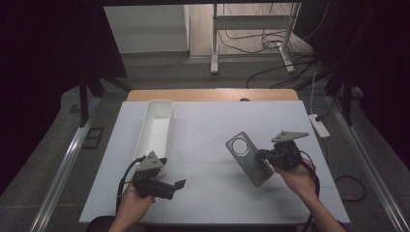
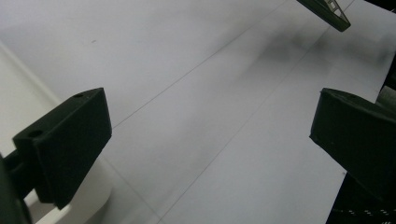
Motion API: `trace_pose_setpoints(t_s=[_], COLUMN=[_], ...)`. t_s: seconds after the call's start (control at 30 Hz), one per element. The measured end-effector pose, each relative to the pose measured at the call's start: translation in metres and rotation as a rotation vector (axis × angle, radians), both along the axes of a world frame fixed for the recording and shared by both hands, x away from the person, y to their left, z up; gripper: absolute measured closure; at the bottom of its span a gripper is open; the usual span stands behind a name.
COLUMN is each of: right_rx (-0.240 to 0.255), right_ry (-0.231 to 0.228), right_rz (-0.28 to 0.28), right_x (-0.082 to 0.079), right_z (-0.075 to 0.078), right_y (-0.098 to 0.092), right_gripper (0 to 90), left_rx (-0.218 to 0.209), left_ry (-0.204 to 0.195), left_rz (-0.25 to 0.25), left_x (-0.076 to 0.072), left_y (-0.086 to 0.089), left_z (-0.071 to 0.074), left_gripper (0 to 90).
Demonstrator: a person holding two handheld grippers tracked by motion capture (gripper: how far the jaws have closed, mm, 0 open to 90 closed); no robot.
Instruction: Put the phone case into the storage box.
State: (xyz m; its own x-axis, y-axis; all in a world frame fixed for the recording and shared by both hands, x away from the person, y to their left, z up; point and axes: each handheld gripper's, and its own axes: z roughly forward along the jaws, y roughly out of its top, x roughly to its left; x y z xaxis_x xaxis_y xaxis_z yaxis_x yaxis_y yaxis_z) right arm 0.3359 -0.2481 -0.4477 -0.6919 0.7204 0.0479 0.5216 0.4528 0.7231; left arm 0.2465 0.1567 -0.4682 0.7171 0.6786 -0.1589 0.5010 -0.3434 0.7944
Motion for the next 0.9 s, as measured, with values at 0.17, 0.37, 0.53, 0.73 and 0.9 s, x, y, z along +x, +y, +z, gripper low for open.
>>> trace_pose_setpoints(t_s=[0.17, 0.37, 0.53, 0.73, 0.9], right_rx=[0.009, 0.033, 0.063, 0.082, 0.089], right_ry=[-0.018, -0.042, -0.077, -0.115, -0.157], right_rz=[-0.001, 0.004, 0.007, 0.007, 0.010], right_x=[-0.001, -0.003, -0.005, -0.007, -0.009], right_z=[0.003, 0.005, 0.009, 0.010, 0.010], right_y=[0.001, 0.003, 0.005, 0.011, 0.016], right_gripper=[88.0, 88.0, 88.0, 88.0, 88.0], left_rx=[-0.017, -0.033, -0.055, -0.063, -0.077], left_ry=[0.020, 0.049, 0.063, 0.072, 0.075], left_rz=[-0.013, -0.029, -0.036, -0.043, -0.052], left_x=[0.006, 0.013, 0.020, 0.026, 0.033], left_y=[-0.006, -0.015, -0.022, -0.030, -0.037], left_z=[0.000, 0.001, 0.004, 0.006, 0.008], left_gripper=[0.0, 0.0, 0.0, 0.0, 0.0])
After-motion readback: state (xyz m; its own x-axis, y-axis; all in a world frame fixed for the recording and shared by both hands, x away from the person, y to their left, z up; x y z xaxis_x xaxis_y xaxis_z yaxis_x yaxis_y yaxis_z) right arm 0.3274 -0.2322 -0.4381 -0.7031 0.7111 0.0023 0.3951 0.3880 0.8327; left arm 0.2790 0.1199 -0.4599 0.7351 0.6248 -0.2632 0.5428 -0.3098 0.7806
